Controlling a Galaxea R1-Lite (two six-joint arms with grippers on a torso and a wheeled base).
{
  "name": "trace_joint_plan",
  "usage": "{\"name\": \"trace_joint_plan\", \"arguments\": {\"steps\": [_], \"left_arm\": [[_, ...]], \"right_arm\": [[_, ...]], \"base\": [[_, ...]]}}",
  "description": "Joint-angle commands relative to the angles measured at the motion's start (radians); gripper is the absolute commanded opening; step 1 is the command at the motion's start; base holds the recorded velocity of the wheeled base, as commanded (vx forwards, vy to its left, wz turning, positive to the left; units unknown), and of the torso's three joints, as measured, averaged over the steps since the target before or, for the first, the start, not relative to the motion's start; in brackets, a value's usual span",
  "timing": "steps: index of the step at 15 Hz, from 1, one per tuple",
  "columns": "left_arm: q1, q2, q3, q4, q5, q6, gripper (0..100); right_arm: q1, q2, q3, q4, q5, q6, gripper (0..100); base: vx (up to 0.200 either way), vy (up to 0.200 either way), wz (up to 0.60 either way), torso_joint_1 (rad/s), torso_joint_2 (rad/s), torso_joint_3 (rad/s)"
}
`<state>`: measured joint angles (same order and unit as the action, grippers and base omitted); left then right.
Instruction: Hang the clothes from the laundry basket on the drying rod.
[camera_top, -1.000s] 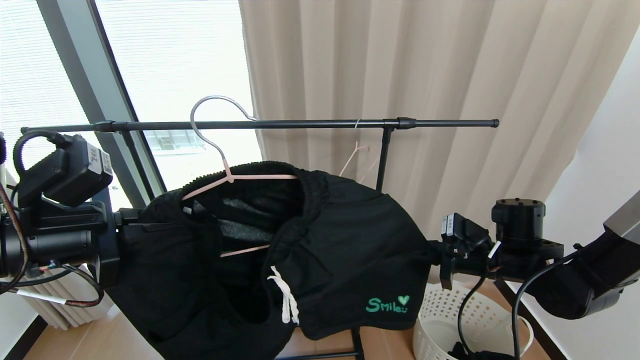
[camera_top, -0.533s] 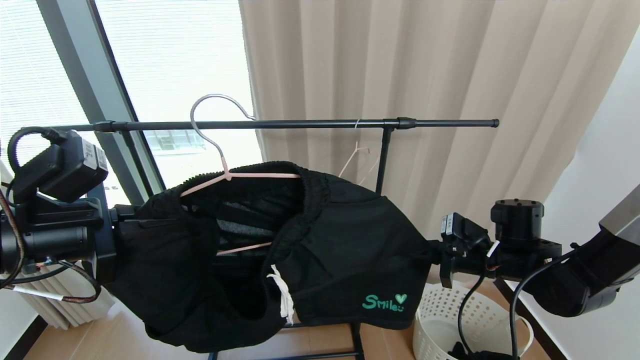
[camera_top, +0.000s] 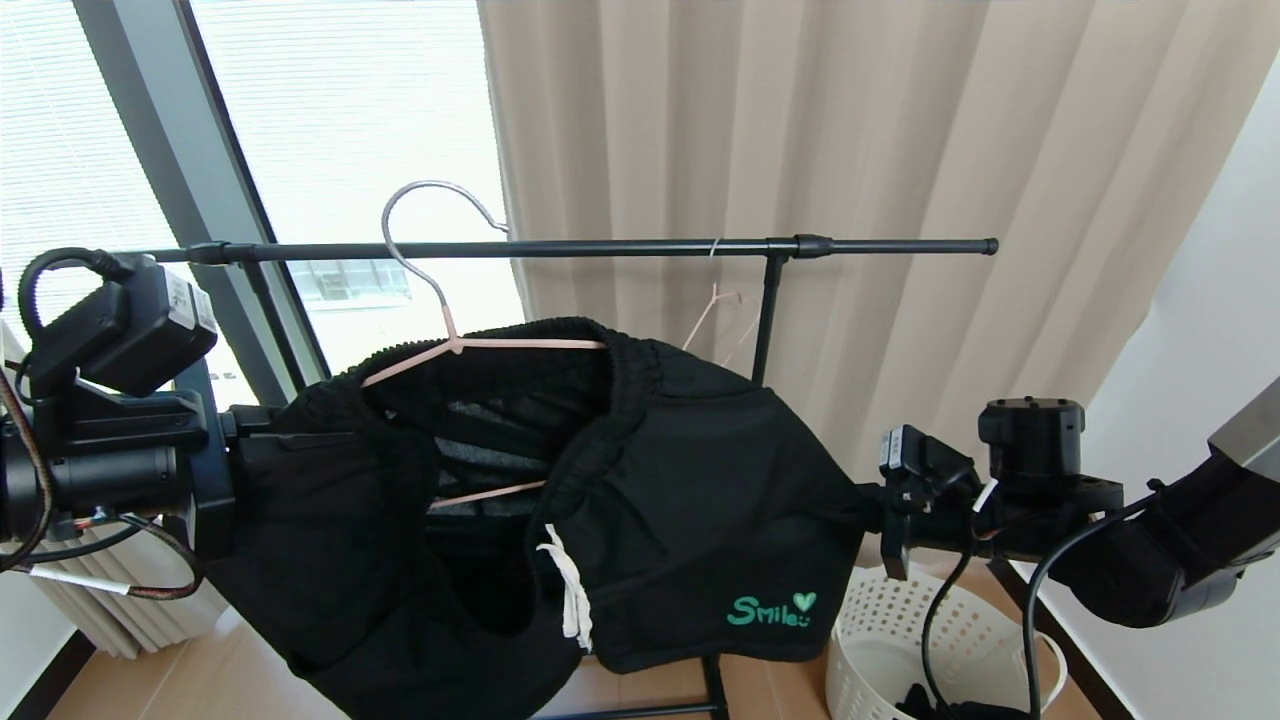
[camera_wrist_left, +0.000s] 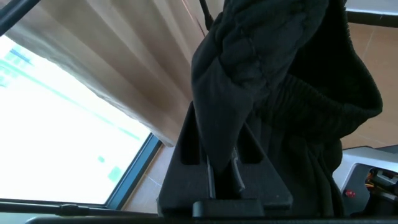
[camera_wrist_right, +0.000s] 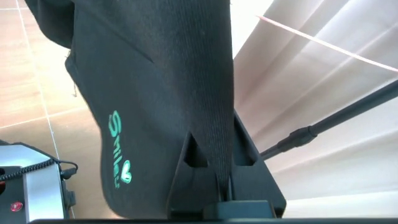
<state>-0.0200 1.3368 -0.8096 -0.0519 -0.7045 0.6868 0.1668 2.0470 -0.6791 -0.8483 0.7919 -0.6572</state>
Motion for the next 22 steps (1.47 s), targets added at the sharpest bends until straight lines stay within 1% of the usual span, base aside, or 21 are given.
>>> {"name": "trace_joint_plan", "arguments": {"steps": [1, 3, 5, 6, 7, 10, 11, 13, 14, 15, 16, 17, 21, 22], "left_arm": [[0.000, 0.010, 0.000, 0.000, 0.000, 0.000, 0], [0.006, 0.013, 0.000, 0.000, 0.000, -0.013, 0], [0.020, 0.028, 0.003, -0.022, 0.003, -0.049, 0], [0.023, 0.030, 0.004, -0.022, 0.003, -0.050, 0], [0.066, 0.047, 0.007, -0.028, 0.003, -0.069, 0], [0.130, 0.079, 0.007, -0.028, 0.005, -0.079, 0], [0.147, 0.090, 0.007, -0.028, 0.005, -0.085, 0], [0.147, 0.110, 0.012, -0.025, 0.014, -0.084, 0], [0.140, 0.131, 0.018, -0.026, 0.051, -0.079, 0], [0.120, 0.154, 0.018, -0.026, 0.117, -0.067, 0], [0.111, 0.165, 0.018, -0.026, 0.140, -0.064, 0], [0.086, 0.196, 0.017, -0.026, 0.204, -0.062, 0], [0.031, 0.274, 0.010, -0.029, 0.356, -0.064, 0], [0.028, 0.298, 0.000, -0.029, 0.378, -0.064, 0]], "right_arm": [[0.000, -0.008, 0.004, -0.002, 0.001, -0.012, 100], [0.005, -0.013, 0.003, -0.003, 0.001, -0.012, 100], [0.010, -0.045, 0.003, -0.012, -0.003, -0.007, 100], [0.011, -0.047, 0.003, -0.012, -0.003, -0.007, 100], [0.031, -0.087, 0.001, -0.012, -0.023, 0.011, 100], [0.091, -0.149, 0.000, -0.014, -0.135, 0.126, 100], [0.131, -0.176, -0.007, -0.018, -0.207, 0.197, 100], [0.169, -0.186, -0.008, -0.043, -0.280, 0.252, 100], [0.189, -0.188, -0.011, -0.064, -0.332, 0.274, 100], [0.207, -0.186, -0.017, -0.071, -0.379, 0.292, 100], [0.211, -0.185, -0.022, -0.071, -0.393, 0.298, 100], [0.212, -0.174, -0.030, -0.071, -0.419, 0.301, 100], [0.212, -0.160, -0.042, -0.067, -0.421, 0.301, 100], [0.212, -0.160, -0.042, -0.067, -0.421, 0.301, 100]], "base": [[0.000, 0.000, 0.00, 0.000, 0.00, 0.000], [0.000, 0.000, 0.00, 0.000, 0.00, 0.000], [0.000, 0.000, 0.00, 0.000, 0.00, 0.000], [0.000, 0.000, 0.00, 0.000, 0.00, 0.000], [0.000, 0.000, 0.00, 0.000, 0.00, 0.000], [0.000, 0.000, 0.00, 0.000, 0.00, 0.000], [0.000, 0.000, 0.00, 0.000, 0.00, 0.000], [0.000, 0.000, 0.00, 0.000, 0.00, 0.000], [0.000, 0.000, 0.00, 0.000, 0.00, 0.000], [0.000, 0.000, 0.00, 0.000, 0.00, 0.000], [0.000, 0.000, 0.00, 0.000, 0.00, 0.000], [0.000, 0.000, 0.00, 0.000, 0.00, 0.000], [0.000, 0.000, 0.00, 0.000, 0.00, 0.000], [0.000, 0.000, 0.00, 0.000, 0.00, 0.000]]}}
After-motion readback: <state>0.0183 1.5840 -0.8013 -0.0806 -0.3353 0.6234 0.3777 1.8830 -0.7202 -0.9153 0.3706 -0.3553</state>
